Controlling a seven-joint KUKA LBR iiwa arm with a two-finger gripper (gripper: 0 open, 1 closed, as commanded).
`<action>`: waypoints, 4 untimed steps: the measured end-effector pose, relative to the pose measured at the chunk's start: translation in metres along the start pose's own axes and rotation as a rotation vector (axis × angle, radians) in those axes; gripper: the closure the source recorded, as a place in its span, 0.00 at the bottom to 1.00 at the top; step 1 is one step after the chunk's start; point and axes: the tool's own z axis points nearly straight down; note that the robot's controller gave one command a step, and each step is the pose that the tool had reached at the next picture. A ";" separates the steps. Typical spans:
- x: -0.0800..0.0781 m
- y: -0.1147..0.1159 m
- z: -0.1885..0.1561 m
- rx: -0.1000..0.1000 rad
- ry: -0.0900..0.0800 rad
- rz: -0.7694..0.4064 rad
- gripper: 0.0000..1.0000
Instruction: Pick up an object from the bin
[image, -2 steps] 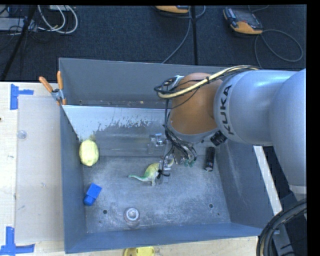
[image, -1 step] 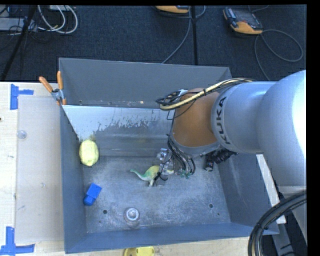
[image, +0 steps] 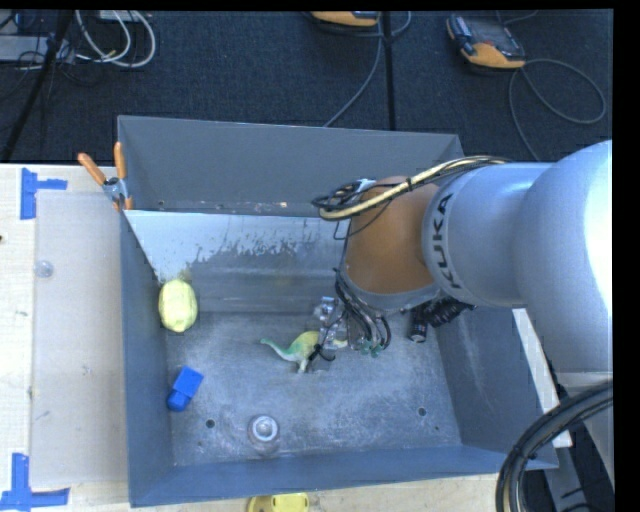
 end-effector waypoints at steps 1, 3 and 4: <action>0.006 0.000 -0.051 0.002 0.007 -0.023 1.00; 0.001 0.005 -0.112 0.001 0.005 -0.128 1.00; 0.003 0.008 -0.148 0.000 0.001 -0.375 1.00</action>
Offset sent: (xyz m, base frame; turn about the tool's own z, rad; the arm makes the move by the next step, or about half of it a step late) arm 0.0110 -0.0124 0.0339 -0.0103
